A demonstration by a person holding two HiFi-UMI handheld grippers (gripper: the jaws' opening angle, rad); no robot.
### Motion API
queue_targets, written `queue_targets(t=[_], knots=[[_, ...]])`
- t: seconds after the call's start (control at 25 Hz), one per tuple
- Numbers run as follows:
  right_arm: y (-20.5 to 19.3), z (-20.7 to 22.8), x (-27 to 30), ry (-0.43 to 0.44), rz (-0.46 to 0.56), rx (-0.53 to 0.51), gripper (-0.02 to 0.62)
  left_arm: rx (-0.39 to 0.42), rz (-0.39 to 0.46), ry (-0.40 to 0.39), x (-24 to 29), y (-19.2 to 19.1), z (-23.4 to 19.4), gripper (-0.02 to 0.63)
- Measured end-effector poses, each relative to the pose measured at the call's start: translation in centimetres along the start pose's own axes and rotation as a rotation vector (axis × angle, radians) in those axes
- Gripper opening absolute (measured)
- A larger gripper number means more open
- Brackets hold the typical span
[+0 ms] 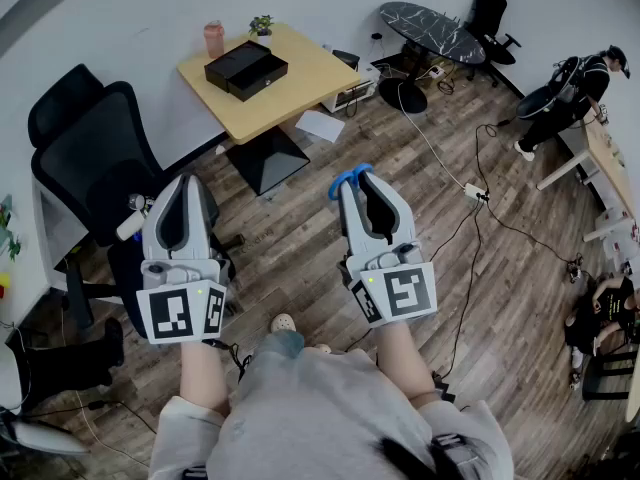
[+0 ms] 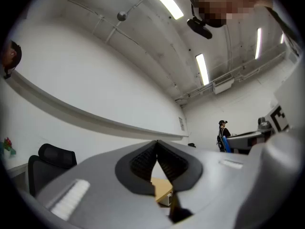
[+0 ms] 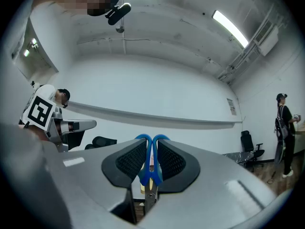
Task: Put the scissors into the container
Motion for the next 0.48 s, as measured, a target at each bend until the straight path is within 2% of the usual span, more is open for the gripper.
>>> queue_targets(t=[0.48], knots=[[-0.1, 0.1, 0.7, -0.027, 0.004, -0.01, 0.075, 0.002, 0.006, -0.022, 1.0, -0.3, -0.5, 0.058]])
Point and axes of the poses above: the fingertips, and each gripper's own axes: x forward along the fingers, z to its right, y out of its top, the point moved 1 cm from there along -x, backward along the fingers, and after that the axes turned 9 degrees about -x, right-handed, at the moved point
